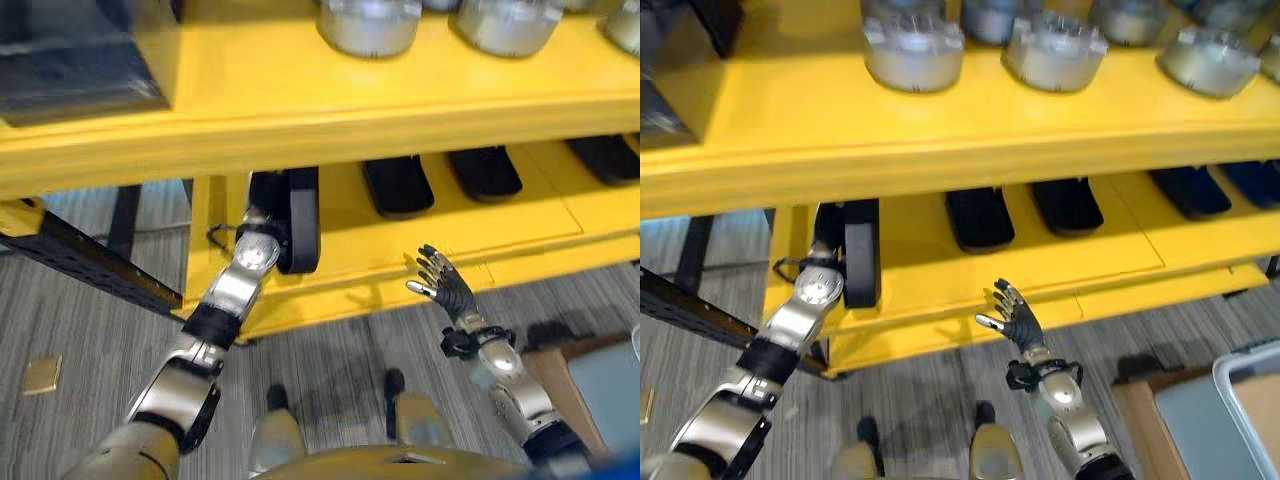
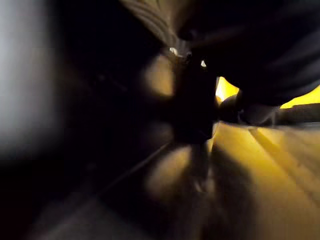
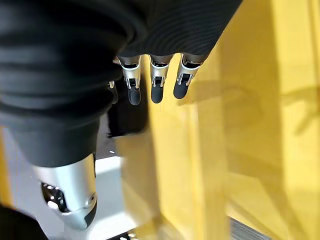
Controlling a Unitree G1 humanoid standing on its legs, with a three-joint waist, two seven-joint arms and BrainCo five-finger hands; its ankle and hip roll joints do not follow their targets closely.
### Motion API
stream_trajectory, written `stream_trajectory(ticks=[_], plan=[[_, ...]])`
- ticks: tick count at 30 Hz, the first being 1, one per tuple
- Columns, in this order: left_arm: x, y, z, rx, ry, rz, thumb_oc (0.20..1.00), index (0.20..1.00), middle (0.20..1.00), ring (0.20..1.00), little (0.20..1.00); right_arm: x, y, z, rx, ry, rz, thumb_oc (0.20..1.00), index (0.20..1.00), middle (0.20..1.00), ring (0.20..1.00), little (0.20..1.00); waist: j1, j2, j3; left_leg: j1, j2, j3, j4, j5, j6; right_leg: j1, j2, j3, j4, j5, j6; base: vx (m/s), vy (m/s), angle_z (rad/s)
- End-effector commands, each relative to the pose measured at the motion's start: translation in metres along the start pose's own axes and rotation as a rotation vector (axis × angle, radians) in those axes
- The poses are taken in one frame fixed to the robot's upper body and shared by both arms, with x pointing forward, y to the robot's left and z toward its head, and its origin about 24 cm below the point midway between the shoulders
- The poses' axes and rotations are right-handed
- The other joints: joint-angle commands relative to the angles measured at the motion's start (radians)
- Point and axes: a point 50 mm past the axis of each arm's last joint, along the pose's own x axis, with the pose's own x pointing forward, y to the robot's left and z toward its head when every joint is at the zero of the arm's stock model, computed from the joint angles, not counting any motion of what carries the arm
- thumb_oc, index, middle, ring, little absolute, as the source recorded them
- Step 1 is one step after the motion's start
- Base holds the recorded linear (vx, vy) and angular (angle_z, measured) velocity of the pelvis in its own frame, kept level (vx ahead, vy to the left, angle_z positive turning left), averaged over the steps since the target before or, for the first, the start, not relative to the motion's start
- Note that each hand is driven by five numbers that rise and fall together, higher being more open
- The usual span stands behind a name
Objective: Move parts from the plastic box to the shelf.
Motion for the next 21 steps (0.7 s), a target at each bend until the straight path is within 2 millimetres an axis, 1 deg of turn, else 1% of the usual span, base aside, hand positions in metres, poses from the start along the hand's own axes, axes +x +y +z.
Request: stream_trajectory(ticks=[1,4,5,6,7,8,13,16,17,19,21], plan=[[0.002,0.015,-0.006,-0.006,0.007,0.122,0.2,0.2,0.2,0.2,0.2,-0.01,0.004,0.013,0.053,-0.096,-0.001,1.0,1.0,1.0,1.0,1.0,-0.01,0.009,-0.076,-0.031,0.06,-0.004,0.059,-0.002,-0.012,0.029,0.015,0.023,0.037,-0.034,0.007,-0.22,-0.025,-0.16],[0.021,0.024,0.005,-0.024,0.01,0.205,0.2,0.2,0.2,0.2,0.2,-0.008,0.007,0.017,0.047,-0.115,0.011,1.0,1.0,1.0,1.0,1.0,-0.024,0.013,-0.062,-0.111,0.075,-0.016,0.129,-0.02,-0.018,-0.058,0.019,0.027,0.123,-0.06,0.0,-0.1,-0.037,-0.23],[0.022,0.024,0.005,-0.024,0.009,0.205,0.2,0.2,0.2,0.2,0.2,-0.008,0.007,0.017,0.047,-0.115,0.011,1.0,1.0,1.0,1.0,1.0,-0.025,0.014,-0.065,-0.117,0.075,-0.018,0.133,-0.021,-0.018,-0.063,0.019,0.027,0.126,-0.061,0.0,-0.07,-0.025,-0.18],[0.027,0.03,0.009,-0.041,0.008,0.239,0.2,0.2,0.2,0.2,0.2,-0.008,0.006,0.018,0.046,-0.119,0.01,1.0,1.0,1.0,1.0,1.0,-0.028,0.015,-0.063,-0.139,0.078,-0.021,0.153,-0.025,-0.019,-0.088,0.021,0.027,0.147,-0.067,-0.003,-0.07,-0.048,-0.17],[0.036,0.043,0.016,-0.061,-0.003,0.302,0.2,0.2,0.2,0.2,0.2,-0.009,0.006,0.02,0.044,-0.128,0.011,1.0,1.0,1.0,1.0,1.0,-0.032,0.017,-0.059,-0.174,0.084,-0.031,0.178,-0.028,-0.02,-0.127,0.023,0.027,0.18,-0.075,-0.006,-0.07,-0.048,-0.11],[0.036,0.043,0.016,-0.061,-0.004,0.303,0.2,0.2,0.2,0.2,0.2,-0.008,0.006,0.02,0.044,-0.129,0.011,1.0,1.0,1.0,1.0,1.0,-0.034,0.018,-0.062,-0.181,0.084,-0.033,0.182,-0.029,-0.021,-0.132,0.023,0.026,0.183,-0.076,-0.006,-0.06,-0.049,0.01],[0.051,0.08,0.026,-0.066,-0.018,0.435,0.2,0.2,0.2,0.2,0.2,-0.013,0.001,0.019,0.041,-0.13,0.001,1.0,1.0,1.0,1.0,1.0,-0.042,0.025,-0.08,-0.267,0.092,-0.058,0.235,-0.039,-0.022,-0.215,0.033,0.02,0.238,-0.092,-0.011,-0.02,-0.05,0.04],[0.054,0.093,0.027,-0.065,-0.019,0.478,0.2,0.2,0.2,0.2,0.2,-0.017,-0.002,0.018,0.042,-0.13,-0.005,1.0,1.0,1.0,1.0,1.0,-0.046,0.029,-0.092,-0.304,0.095,-0.066,0.258,-0.049,-0.024,-0.244,0.034,0.017,0.254,-0.102,-0.011,-0.01,-0.037,0.12],[0.054,0.093,0.027,-0.065,-0.019,0.478,0.2,0.2,0.2,0.2,0.2,-0.017,-0.002,0.018,0.042,-0.13,-0.005,1.0,1.0,1.0,1.0,1.0,-0.046,0.029,-0.092,-0.304,0.095,-0.066,0.258,-0.049,-0.024,-0.244,0.034,0.017,0.254,-0.102,-0.011,0.01,-0.018,0.04],[0.057,0.111,0.031,-0.056,-0.029,0.531,0.2,0.2,0.2,0.2,0.2,-0.02,-0.005,0.014,0.05,-0.114,-0.018,1.0,1.0,1.0,1.0,1.0,-0.046,0.032,-0.104,-0.33,0.095,-0.073,0.267,-0.052,-0.022,-0.276,0.036,0.018,0.27,-0.104,-0.013,0.0,-0.02,0.04],[0.056,0.118,0.03,-0.047,-0.031,0.553,0.2,0.2,0.2,0.2,0.2,-0.022,-0.006,0.012,0.053,-0.11,-0.017,1.0,1.0,1.0,1.0,1.0,-0.044,0.033,-0.111,-0.34,0.096,-0.074,0.269,-0.053,-0.022,-0.286,0.036,0.017,0.27,-0.105,-0.012,0.01,-0.01,0.05]])
